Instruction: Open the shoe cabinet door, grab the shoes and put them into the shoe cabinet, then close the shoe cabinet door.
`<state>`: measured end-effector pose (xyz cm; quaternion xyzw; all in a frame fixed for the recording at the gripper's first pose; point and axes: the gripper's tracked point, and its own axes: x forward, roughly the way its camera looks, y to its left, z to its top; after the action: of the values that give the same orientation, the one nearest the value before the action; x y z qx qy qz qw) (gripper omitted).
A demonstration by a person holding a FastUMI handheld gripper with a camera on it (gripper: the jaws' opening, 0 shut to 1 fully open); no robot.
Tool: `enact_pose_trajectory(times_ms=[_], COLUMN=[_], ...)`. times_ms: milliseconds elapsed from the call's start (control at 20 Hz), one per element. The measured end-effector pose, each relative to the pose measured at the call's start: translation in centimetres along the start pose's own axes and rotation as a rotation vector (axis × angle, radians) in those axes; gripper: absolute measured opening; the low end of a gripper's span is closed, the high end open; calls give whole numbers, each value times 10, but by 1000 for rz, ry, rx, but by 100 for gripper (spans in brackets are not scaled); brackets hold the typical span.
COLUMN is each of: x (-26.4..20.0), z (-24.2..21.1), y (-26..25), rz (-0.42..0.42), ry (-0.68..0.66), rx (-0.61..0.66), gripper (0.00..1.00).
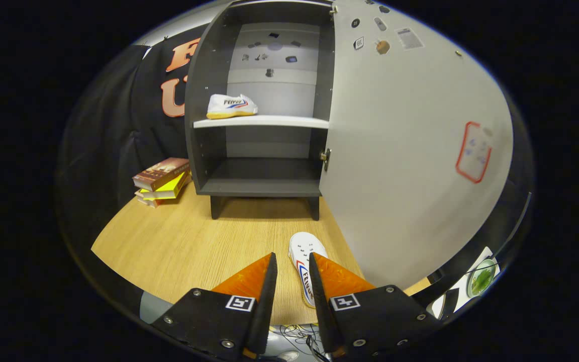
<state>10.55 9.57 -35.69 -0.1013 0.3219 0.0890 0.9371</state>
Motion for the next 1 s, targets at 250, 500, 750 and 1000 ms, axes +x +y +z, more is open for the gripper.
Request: enact_pose_trajectory(times_ms=[250,500,750,1000], x=[55,99,132,137], z=[-55,-83,-99,-105], y=[-11,-23,-25,-19], rz=[-27,-45,-46,-14], ry=[145,227,288,320], rx=[-13,-33,-54,-37], gripper=[46,46,47,25])
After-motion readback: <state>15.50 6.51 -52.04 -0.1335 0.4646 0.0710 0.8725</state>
